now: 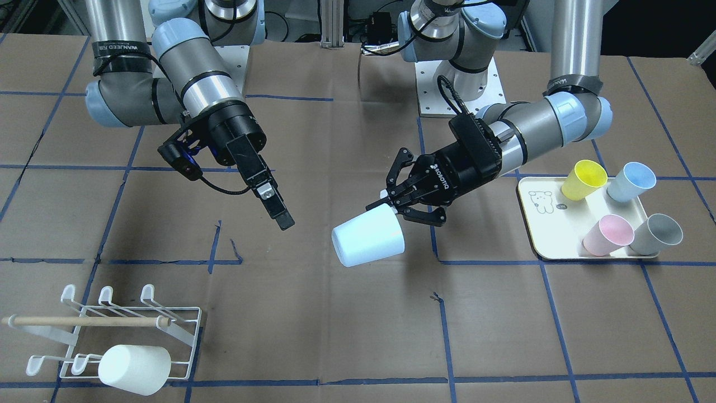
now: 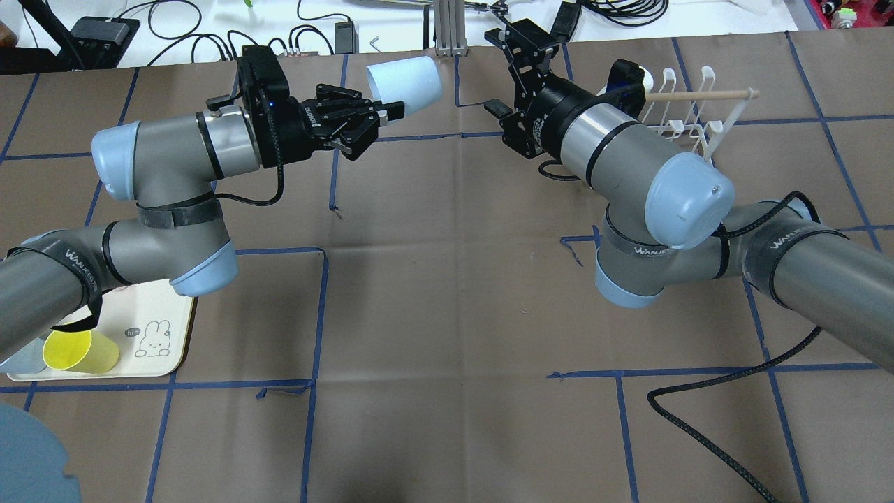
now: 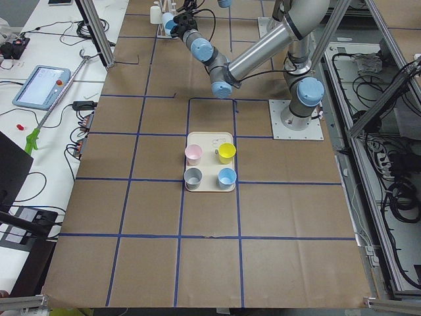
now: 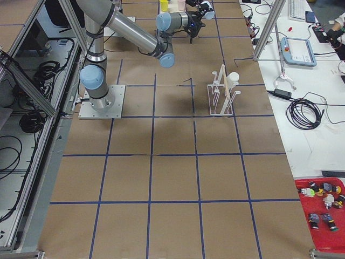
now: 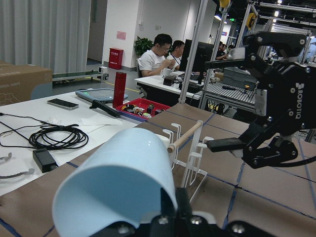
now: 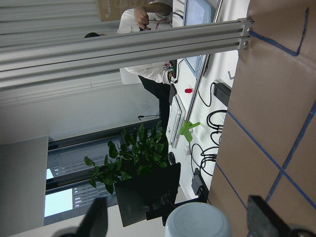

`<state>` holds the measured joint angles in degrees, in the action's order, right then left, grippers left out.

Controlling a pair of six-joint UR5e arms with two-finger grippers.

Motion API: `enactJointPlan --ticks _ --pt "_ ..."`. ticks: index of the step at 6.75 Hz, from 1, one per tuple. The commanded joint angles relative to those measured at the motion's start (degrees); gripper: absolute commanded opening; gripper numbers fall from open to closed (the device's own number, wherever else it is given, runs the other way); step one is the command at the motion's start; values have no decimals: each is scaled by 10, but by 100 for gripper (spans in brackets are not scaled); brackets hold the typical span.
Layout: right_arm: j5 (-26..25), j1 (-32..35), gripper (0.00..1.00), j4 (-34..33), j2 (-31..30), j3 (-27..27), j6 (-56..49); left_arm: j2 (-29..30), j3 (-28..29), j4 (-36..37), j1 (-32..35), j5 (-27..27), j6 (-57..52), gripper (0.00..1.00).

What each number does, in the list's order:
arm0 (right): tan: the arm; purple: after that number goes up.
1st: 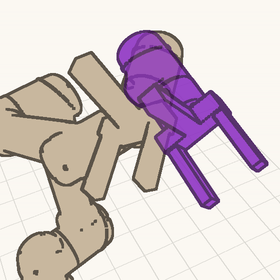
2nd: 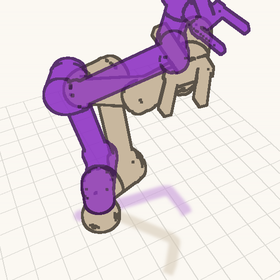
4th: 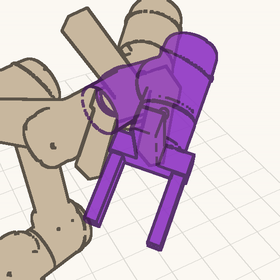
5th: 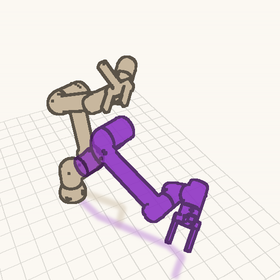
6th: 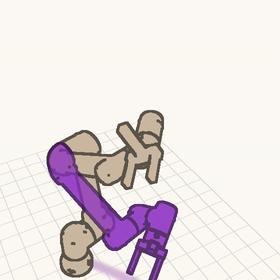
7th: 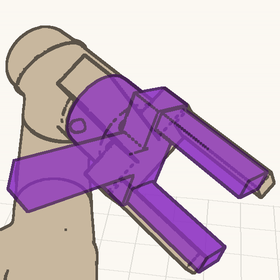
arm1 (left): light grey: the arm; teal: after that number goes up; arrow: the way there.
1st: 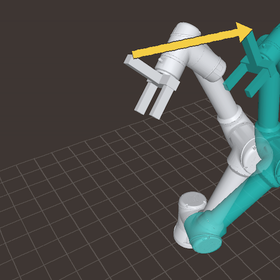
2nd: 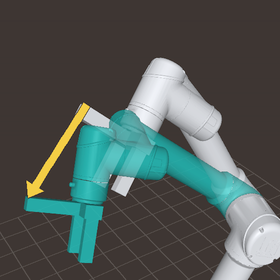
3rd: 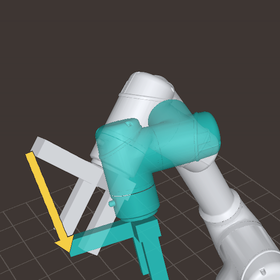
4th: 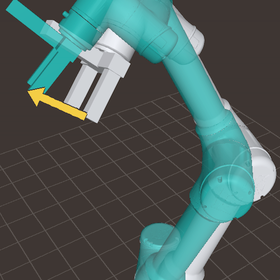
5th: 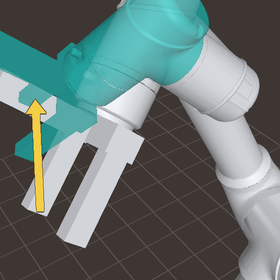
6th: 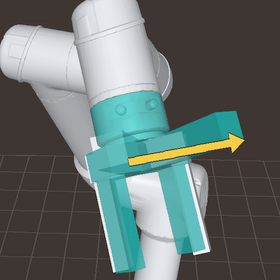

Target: Transfer IKEA cup to right arm and place on rack

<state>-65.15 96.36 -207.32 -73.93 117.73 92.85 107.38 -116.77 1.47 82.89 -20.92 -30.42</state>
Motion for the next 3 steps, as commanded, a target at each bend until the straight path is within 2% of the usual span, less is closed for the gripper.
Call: enactJointPlan --ticks 1,3 --pt "-9 1 100 18 3 0 -32 2 1 9 7 -6 5 0" --pt "-9 4 100 43 3 -1 -40 2 1 9 7 -6 6 0"
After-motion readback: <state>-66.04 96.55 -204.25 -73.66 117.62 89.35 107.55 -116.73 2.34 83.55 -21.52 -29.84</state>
